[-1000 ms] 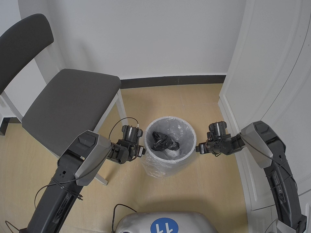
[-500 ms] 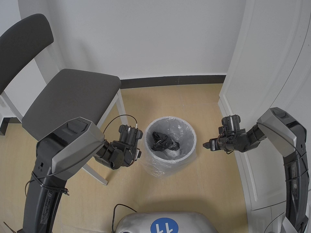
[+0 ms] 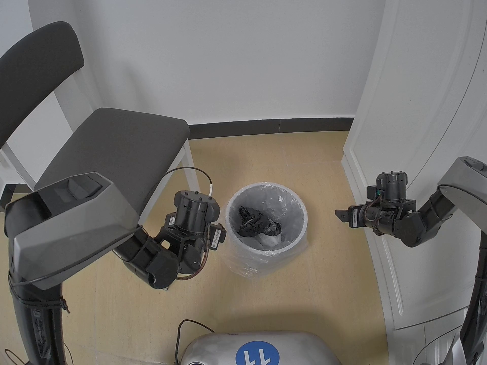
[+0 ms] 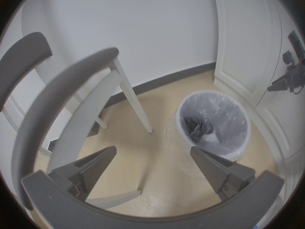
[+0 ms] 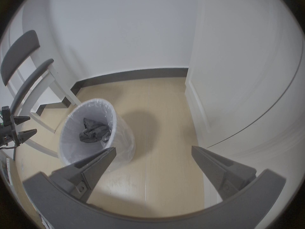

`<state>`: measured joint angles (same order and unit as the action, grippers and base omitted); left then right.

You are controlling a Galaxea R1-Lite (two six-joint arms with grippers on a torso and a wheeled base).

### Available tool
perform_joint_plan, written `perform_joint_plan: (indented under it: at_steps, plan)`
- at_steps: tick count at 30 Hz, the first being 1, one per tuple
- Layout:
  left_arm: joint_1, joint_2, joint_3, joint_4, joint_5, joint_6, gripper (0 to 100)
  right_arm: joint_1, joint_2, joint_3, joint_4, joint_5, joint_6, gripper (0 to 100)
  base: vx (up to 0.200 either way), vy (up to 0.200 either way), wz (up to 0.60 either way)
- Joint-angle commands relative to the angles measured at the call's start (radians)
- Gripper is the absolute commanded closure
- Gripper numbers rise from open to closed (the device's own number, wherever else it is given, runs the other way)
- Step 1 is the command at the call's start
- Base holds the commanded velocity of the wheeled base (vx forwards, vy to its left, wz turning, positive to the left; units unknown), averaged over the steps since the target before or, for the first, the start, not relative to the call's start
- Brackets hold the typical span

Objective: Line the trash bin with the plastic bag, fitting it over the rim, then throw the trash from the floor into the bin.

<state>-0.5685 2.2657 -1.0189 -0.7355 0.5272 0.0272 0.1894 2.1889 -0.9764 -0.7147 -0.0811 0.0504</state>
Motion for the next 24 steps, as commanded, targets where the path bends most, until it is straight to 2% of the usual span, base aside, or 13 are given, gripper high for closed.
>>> perform_joint_plan:
  at_steps: [1, 6, 7, 12, 17, 24]
  plan:
    - [-0.044, -0.140, 0.138, -0.140, -0.003, -0.006, 0, -0.002, -0.146, 0.159, -0.131, -0.017, 0.000, 0, 0.000, 0.000, 0.00]
    - [-0.045, -0.193, 0.197, -0.266, -0.006, -0.007, 0, -0.018, -0.192, 0.274, -0.302, -0.017, 0.009, 0, 0.000, 0.000, 0.00]
    - [-0.039, -0.229, 0.218, -0.298, -0.009, -0.010, 0, -0.019, -0.207, 0.321, -0.382, -0.017, 0.023, 0, 0.000, 0.000, 0.00]
    - [0.001, -0.347, 0.217, -0.315, -0.021, -0.030, 0, -0.028, -0.270, 0.407, -0.517, -0.034, 0.049, 0, 0.000, 0.000, 0.00]
    - [0.070, -0.483, 0.178, -0.277, -0.036, -0.033, 0, -0.059, -0.391, 0.450, -0.519, -0.040, 0.051, 0, 0.000, 0.000, 0.00]
    - [0.118, -0.654, 0.178, -0.142, -0.036, -0.035, 0, -0.103, -0.541, 0.479, -0.494, -0.040, 0.052, 0, 0.000, 0.000, 0.00]
